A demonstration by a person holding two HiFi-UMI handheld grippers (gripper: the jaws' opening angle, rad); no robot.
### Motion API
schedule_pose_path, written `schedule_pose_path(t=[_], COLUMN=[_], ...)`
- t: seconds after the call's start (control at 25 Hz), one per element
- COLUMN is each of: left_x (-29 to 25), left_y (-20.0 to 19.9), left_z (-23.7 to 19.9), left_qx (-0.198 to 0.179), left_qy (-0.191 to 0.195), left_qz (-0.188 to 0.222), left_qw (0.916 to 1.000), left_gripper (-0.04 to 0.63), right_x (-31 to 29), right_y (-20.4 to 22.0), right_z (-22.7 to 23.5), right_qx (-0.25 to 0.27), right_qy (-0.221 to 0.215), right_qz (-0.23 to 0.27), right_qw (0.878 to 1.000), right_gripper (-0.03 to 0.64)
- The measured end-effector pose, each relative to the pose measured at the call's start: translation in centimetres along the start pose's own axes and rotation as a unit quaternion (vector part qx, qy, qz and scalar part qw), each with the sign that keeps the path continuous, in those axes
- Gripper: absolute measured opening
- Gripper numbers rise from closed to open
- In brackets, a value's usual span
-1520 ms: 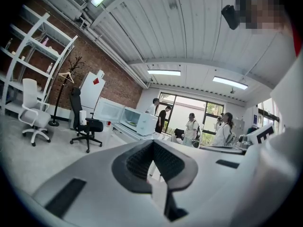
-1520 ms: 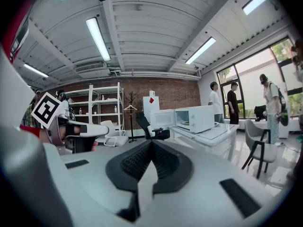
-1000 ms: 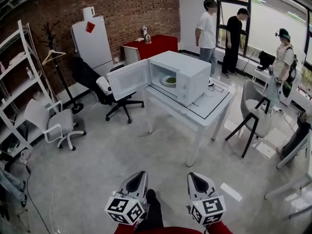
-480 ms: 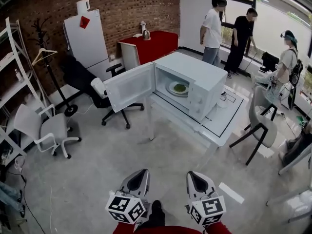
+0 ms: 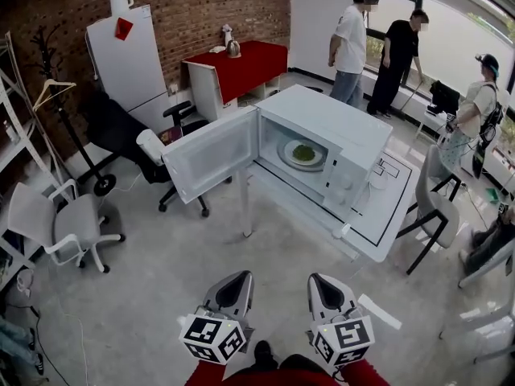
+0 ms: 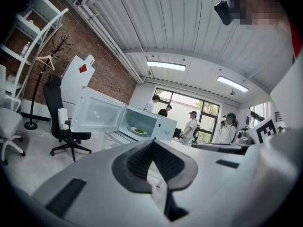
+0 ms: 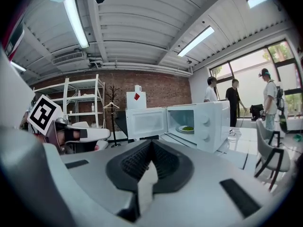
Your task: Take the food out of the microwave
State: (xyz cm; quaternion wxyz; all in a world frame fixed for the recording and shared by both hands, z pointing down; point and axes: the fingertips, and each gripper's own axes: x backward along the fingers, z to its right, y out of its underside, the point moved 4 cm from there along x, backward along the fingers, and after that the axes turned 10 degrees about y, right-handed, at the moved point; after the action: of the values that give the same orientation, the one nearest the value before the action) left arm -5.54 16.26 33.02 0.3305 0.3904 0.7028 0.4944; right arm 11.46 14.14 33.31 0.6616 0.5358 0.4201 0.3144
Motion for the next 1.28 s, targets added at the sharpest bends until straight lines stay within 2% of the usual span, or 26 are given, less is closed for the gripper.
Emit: schedule_pose_path(t=[0.36, 0.68, 0.92, 1.16, 1.28], left_x=[-5.2, -11.2, -16.4, -21.0, -23.4], left_y=[-0.8, -0.4, -2.7, -4.1, -4.3], left_z=[-2.7, -5.7, -7.1, -12.9, -13.9], left_qx=[0.009, 0.013, -0.001, 0.003, 0.008], left_qy=[0.002, 0.006, 0.011, 0.023, 0.034], left_qz=[-0.007, -0.005, -0.019, -0.026, -0.032], left_qw=[0.9999, 0.9999, 0.9998, 0.9994, 0.9989], left_gripper=[0.011, 0.010, 0.011, 0.011, 0.011], right_x=[-4.9, -10.5, -13.5, -19.0, -20.4], right_y=[-0.8, -1.4, -3.6, -4.3, -4.5], right_z=[2.2, 4.0, 5.7, 4.8, 5.4], right_qx=[0.004, 0.015, 0.021, 0.019, 0.015], right_qy=[-0.001, -0.023, -0.036, -0.018, -0.001], right_qz=[-0.010, 0.008, 0.013, 0.011, 0.006], right_qw=[1.000, 1.000, 0.999, 1.000, 1.000], right_gripper=[0.014, 0.014, 0.014, 0.014, 0.014])
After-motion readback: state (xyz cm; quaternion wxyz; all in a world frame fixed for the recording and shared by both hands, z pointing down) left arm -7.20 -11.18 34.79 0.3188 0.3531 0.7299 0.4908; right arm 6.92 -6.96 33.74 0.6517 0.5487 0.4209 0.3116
